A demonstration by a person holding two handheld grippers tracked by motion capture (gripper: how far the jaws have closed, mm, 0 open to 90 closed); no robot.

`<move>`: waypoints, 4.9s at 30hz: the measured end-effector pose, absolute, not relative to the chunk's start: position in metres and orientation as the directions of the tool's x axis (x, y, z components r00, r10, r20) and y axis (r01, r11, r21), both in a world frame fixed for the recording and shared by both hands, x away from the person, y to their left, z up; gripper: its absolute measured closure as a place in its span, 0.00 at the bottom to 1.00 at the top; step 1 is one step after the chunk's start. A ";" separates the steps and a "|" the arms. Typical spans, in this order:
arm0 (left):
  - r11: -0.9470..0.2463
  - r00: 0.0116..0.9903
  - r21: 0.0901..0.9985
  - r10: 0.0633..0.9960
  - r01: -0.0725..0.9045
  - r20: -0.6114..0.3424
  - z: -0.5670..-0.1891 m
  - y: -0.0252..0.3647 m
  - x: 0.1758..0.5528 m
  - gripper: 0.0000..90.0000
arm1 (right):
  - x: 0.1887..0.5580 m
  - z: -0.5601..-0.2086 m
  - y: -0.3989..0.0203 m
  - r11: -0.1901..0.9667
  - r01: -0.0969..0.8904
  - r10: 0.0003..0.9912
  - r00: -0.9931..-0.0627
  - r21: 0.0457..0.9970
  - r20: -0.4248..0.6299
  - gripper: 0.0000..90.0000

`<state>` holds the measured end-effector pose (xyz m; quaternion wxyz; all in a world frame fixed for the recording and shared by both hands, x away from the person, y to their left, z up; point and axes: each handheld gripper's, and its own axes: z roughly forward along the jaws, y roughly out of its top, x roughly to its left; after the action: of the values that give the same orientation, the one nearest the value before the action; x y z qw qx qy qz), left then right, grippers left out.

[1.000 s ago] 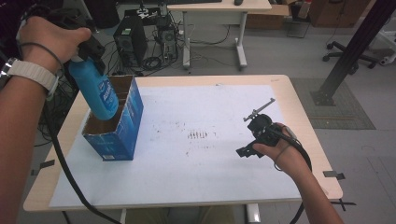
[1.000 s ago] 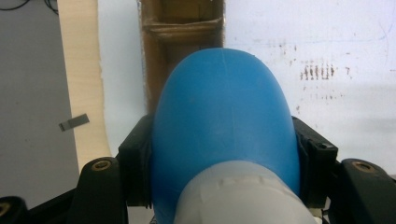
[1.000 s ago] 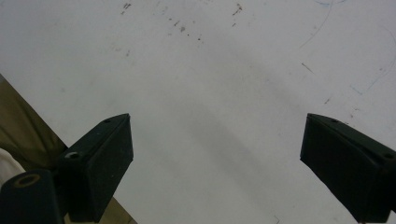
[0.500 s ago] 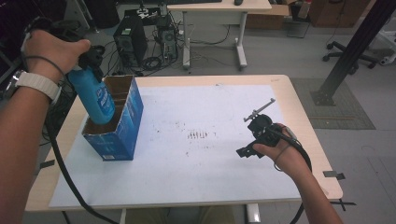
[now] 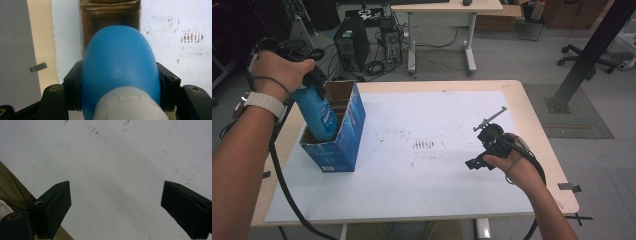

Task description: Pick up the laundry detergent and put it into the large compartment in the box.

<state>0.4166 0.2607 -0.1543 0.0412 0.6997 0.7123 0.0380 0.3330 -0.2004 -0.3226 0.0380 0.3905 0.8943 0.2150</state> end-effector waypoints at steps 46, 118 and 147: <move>-0.034 0.032 0.118 0.999 0.992 0.019 -0.239 0.264 0.425 0.42 | 0.333 -0.328 -0.200 0.601 0.690 0.718 -0.688 0.404 0.107 0.10; -0.023 0.025 0.117 0.999 0.993 -0.021 -0.283 0.270 0.432 0.28 | 0.330 -0.333 -0.202 0.594 0.704 0.728 -0.677 0.389 0.112 0.10; 0.008 0.008 0.148 0.994 0.989 -0.110 -0.266 0.280 0.428 0.23 | 0.328 -0.333 -0.202 0.600 0.698 0.721 -0.683 0.392 0.112 0.10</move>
<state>0.4282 0.2797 -0.2663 0.0915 0.7042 0.7040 0.0132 0.3282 -0.2021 -0.3332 0.0290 0.3968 0.8939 0.2062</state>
